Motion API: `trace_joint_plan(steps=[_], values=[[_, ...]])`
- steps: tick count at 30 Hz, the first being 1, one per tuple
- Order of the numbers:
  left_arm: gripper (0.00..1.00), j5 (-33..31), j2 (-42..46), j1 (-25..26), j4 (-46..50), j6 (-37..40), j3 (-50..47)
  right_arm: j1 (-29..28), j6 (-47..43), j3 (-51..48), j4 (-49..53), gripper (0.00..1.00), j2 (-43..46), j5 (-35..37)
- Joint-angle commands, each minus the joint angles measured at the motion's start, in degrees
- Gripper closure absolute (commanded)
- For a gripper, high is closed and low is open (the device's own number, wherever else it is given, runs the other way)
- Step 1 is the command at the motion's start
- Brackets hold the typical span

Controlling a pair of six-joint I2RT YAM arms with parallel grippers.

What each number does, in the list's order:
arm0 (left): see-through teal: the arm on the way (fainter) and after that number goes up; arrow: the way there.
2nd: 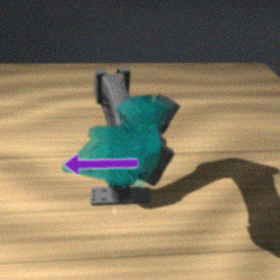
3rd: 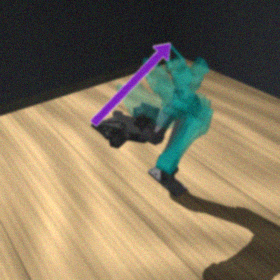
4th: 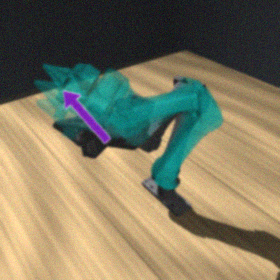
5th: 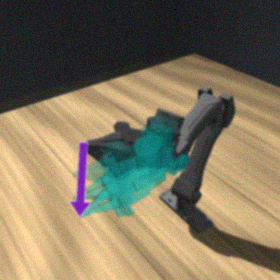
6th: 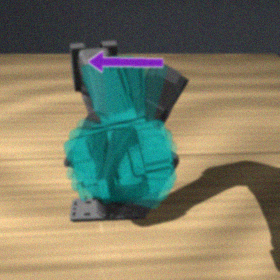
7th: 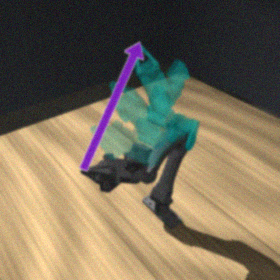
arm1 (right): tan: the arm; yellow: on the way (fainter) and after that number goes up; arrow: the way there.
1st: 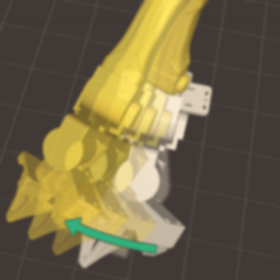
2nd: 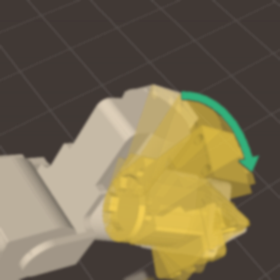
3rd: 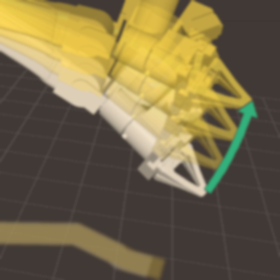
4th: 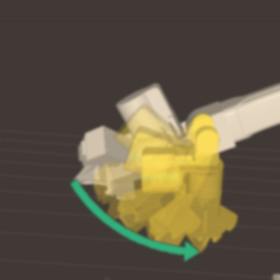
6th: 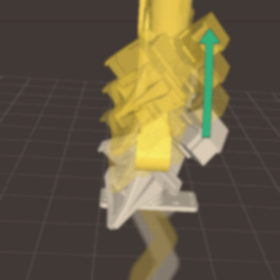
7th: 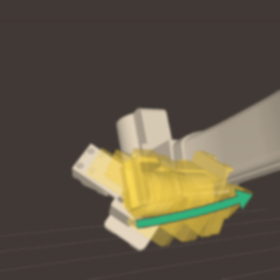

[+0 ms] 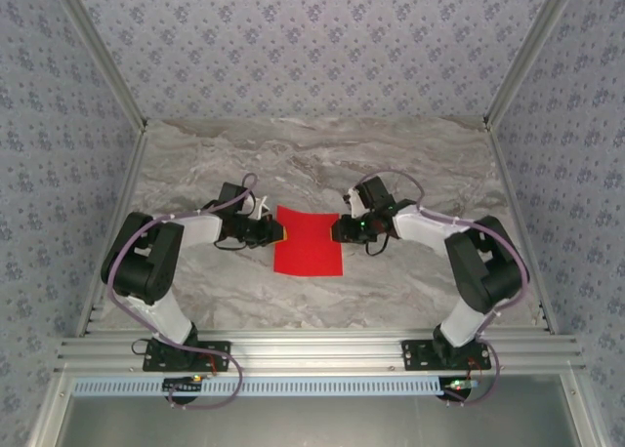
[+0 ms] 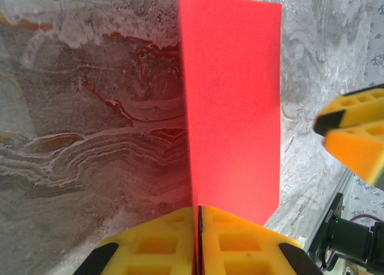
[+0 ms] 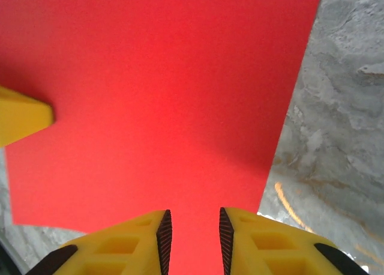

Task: Fold a paper plane with a square sheet of paper (fold left side to right side)
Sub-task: First fold in half a square sheet of paper at the center of the table.

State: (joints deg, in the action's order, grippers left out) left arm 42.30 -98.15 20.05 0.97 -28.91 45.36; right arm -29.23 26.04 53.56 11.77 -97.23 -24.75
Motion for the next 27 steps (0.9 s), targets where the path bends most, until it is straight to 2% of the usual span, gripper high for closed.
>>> trace_joint_plan(steps=[1,6,12,18,27], values=[[0.89,0.0,1.3,0.4,2.3,1.5,2.0,-0.3,1.1,3.2,0.1,0.72,-4.1,-0.6],[0.77,2.6,2.2,0.9,1.3,-0.1,2.8,-1.1,0.4,5.0,3.3,0.72,-8.0,1.7],[0.55,5.9,3.7,3.1,-2.5,-4.6,4.5,-1.7,-0.9,5.8,7.5,0.72,-10.1,4.7],[0.40,5.6,2.4,7.0,-3.3,-6.2,8.0,-1.8,-1.1,5.6,8.1,0.72,-10.7,5.4],[0.36,5.1,-2.9,9.1,-5.0,-7.0,10.4,0.9,1.3,0.9,-1.4,0.68,-4.7,-0.6]])
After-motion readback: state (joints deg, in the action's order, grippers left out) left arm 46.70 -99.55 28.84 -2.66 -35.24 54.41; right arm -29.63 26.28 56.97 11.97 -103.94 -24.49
